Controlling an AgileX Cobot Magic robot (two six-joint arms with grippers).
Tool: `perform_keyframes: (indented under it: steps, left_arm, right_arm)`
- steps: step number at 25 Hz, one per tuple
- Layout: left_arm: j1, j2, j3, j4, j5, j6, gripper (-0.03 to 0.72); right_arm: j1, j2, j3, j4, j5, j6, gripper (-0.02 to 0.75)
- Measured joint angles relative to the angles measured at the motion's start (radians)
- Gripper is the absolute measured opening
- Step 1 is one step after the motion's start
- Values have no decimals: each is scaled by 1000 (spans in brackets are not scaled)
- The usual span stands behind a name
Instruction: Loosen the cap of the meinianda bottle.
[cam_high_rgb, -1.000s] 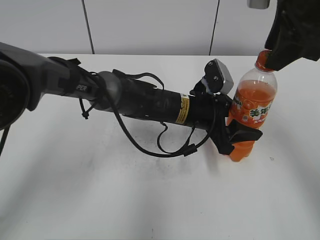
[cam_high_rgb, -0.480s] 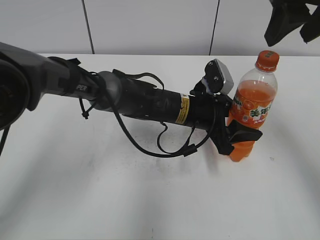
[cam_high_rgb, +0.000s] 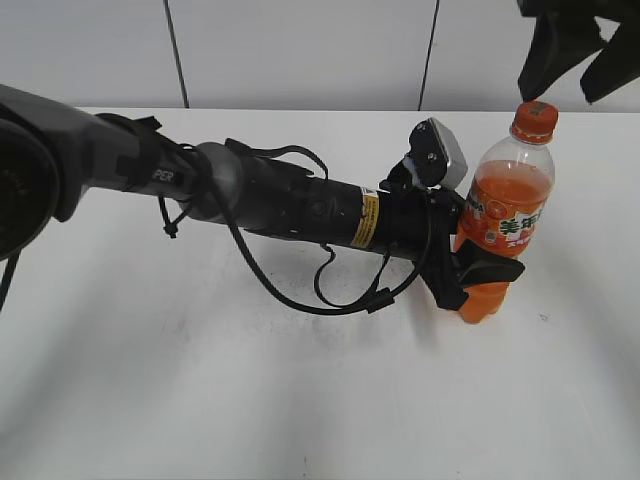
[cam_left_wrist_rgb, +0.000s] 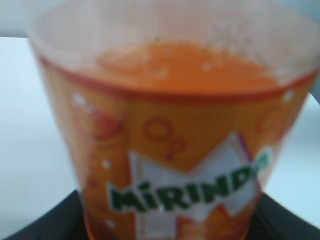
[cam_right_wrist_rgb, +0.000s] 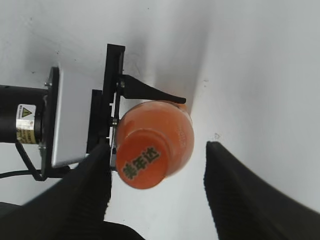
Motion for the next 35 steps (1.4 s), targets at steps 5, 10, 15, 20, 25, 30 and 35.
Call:
perform_keyframes:
  steps: [5, 10, 15, 20, 25, 30, 35]
  left_arm:
    - [0, 0, 0, 0, 0, 0, 408]
    - [0, 0, 0, 0, 1, 0, 408]
    - [0, 0, 0, 3, -1, 0, 408]
    - [1, -1, 0, 8, -1, 1, 408]
    - [1, -1, 0, 7, -1, 0, 408]
    - [1, -1, 0, 7, -1, 0, 408]
    - [1, -1, 0, 7, -1, 0, 408]
  right_arm:
    - [0, 49, 0, 7, 0, -2, 432]
    - [0, 50, 0, 21, -3, -30, 269]
    - [0, 50, 0, 61, -5, -277, 269]
    - [0, 50, 0, 71, -4, -1013, 269]
    - [0, 50, -1, 74, 2, -1319, 269]
    - [0, 48, -2, 96, 1, -1193, 453]
    - [0, 8, -2, 136, 0, -832, 585]
